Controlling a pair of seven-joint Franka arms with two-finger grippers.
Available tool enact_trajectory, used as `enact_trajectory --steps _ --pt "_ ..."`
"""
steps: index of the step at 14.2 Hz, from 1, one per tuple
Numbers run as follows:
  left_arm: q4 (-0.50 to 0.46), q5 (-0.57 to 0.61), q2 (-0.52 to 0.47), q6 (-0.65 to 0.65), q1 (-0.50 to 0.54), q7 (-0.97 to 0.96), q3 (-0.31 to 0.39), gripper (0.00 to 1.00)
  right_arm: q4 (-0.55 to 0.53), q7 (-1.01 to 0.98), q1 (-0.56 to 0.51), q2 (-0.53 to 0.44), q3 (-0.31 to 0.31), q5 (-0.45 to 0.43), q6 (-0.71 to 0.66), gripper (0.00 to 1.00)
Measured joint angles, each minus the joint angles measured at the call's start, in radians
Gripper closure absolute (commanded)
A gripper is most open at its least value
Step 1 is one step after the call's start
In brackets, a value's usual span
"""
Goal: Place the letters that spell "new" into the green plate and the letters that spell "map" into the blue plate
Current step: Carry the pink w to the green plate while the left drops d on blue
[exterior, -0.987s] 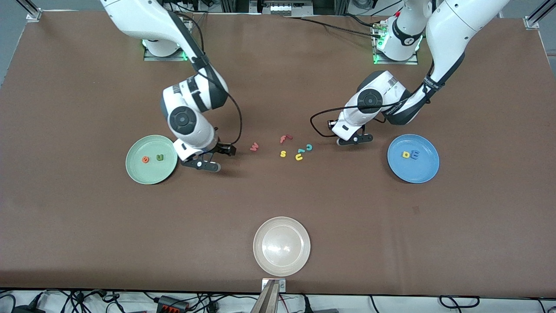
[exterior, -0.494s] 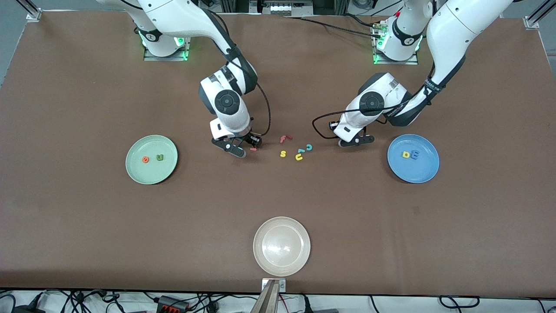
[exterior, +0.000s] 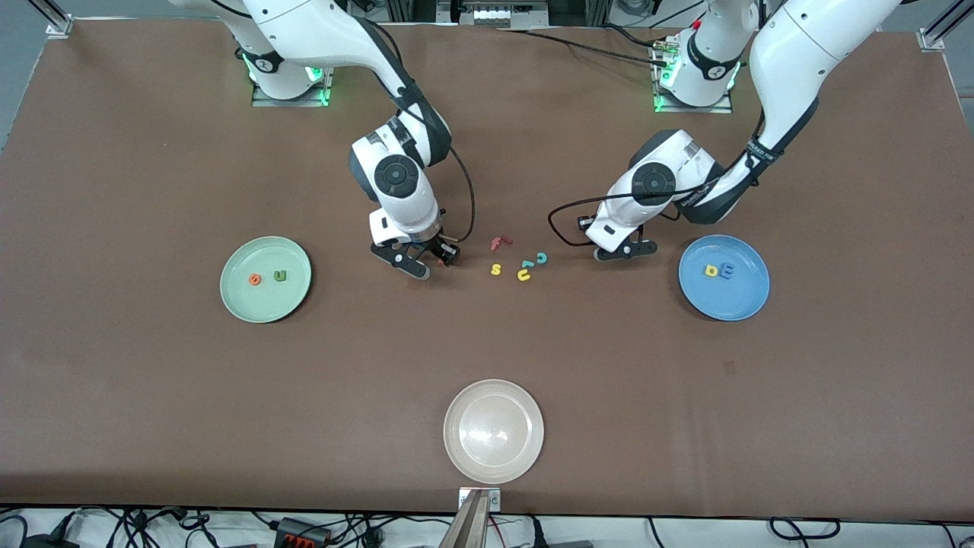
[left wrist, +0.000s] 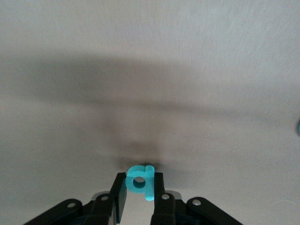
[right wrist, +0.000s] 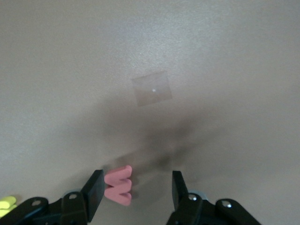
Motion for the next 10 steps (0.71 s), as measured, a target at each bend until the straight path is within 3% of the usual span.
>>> enact_trajectory --steps 6,10 --pt "0.308 0.0 -0.049 -0.427 0.051 0.311 0.0 0.89 0.028 0.001 0.023 0.024 0.002 0.0 0.011 0.41" --pt "0.339 0.111 -0.031 -0.466 0.137 0.46 0.026 0.89 0.03 0.001 0.026 0.026 0.002 0.0 0.011 0.5"
